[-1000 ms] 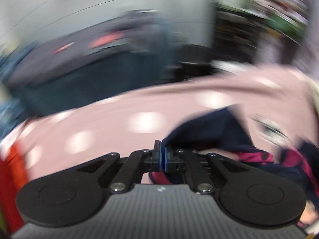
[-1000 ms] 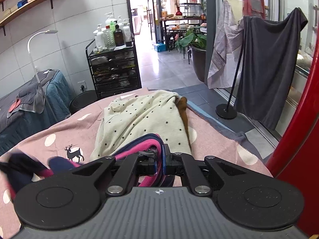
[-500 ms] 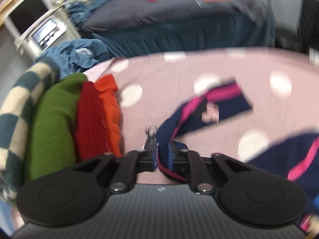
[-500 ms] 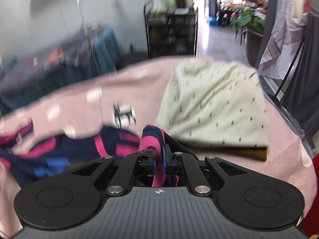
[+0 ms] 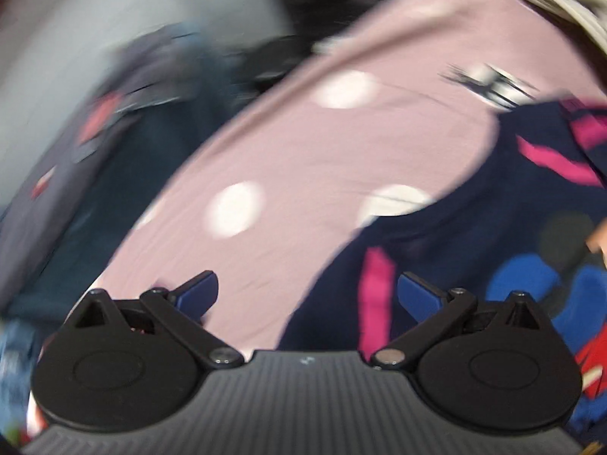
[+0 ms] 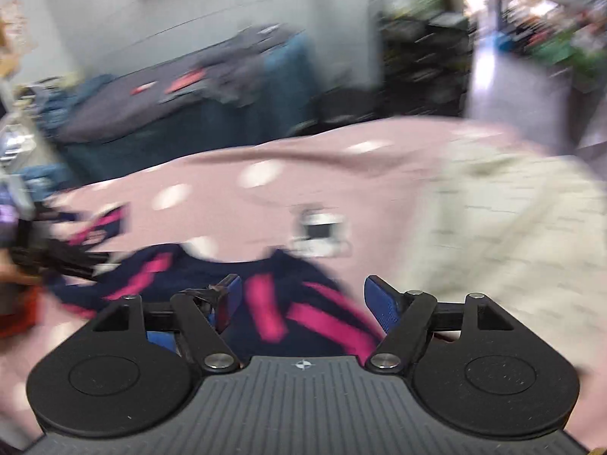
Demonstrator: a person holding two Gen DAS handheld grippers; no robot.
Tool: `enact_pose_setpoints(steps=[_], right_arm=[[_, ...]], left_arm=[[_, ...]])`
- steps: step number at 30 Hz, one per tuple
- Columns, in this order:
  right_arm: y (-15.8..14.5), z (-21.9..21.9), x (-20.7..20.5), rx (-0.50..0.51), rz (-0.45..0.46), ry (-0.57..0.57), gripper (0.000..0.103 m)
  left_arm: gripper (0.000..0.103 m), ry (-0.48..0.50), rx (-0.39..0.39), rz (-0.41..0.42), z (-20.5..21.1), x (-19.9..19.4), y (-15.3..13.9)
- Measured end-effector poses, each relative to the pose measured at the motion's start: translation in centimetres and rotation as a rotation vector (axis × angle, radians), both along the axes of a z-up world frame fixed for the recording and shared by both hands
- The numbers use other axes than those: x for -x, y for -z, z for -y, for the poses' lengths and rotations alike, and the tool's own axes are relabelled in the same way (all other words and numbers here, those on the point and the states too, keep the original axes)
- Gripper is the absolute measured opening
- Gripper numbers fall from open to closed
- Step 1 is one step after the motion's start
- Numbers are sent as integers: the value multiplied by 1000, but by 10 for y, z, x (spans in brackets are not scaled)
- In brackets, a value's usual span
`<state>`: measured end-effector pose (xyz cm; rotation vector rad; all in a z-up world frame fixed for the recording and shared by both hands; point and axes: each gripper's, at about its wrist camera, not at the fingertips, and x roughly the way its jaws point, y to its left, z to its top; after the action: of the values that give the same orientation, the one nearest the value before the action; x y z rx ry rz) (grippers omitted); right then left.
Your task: Fold small clothes
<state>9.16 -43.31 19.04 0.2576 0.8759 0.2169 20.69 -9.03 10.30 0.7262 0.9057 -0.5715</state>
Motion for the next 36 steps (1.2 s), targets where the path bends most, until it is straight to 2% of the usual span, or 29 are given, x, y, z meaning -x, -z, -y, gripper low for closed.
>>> enact_pose_setpoints(steps=[3, 7, 8, 9, 10, 12, 13, 14, 15, 16, 17, 20, 23, 27, 29, 30, 31, 33, 34, 35, 36], right_arm=[[25, -6, -48, 23, -61, -115, 103], [66, -6, -101, 34, -185, -179, 103], [76, -7, -110, 33, -218, -201, 103], [86, -8, -117, 49, -244, -208, 103], [94, -9, -121, 63, -266, -213, 103], [109, -13, -129, 49, -329, -259, 102], [115, -14, -130, 50, -354, -282, 96], [117, -18, -126, 64, -362, -303, 83], [117, -22, -122, 88, -351, -326, 71], [115, -26, -119, 95, -343, -351, 26], [114, -27, -115, 81, -348, -364, 9], [97, -28, -108, 88, -278, -354, 9], [75, -29, -118, 109, -169, -295, 8], [42, -31, -167, 179, -19, -196, 8], [33, -39, -197, 206, 24, -142, 8], [36, -47, -212, 259, 43, -124, 8], [40, -56, -223, 345, 65, -115, 8], [53, -77, -234, 548, 86, -93, 32], [58, -84, -234, 612, 78, -106, 41], [59, -86, -228, 619, 77, -128, 42], [57, -86, -216, 584, 94, -146, 42]], left_arm=[[103, 51, -21, -68, 8, -21, 18], [102, 32, 106, -233, -3, -56, 28], [99, 25, 129, -268, -5, -62, 32], [88, 21, 147, -300, -7, -68, 38], [82, 18, 149, -328, -8, -73, 45], [48, 8, 122, -389, -8, -77, 58], [39, 14, 111, -424, -7, -76, 64], [35, 32, 111, -423, -5, -73, 66], [27, 61, 105, -398, -4, -67, 64], [17, 77, 108, -396, -4, -64, 63], [4, 66, 120, -396, -6, -64, 61], [4, -28, 216, -328, -24, -75, 41], [4, -194, 314, -262, -47, -106, 20], [4, -345, 332, -127, -57, -148, -4], [4, -442, 281, -20, -56, -166, -10], [10, -498, 252, 22, -55, -174, -11], [18, -532, 247, 22, -54, -181, -11], [58, -522, 276, -53, -49, -187, -9], [63, -508, 285, -67, -48, -184, -10], [65, -492, 290, -60, -47, -175, -13], [73, -474, 293, -50, -47, -164, -14]])
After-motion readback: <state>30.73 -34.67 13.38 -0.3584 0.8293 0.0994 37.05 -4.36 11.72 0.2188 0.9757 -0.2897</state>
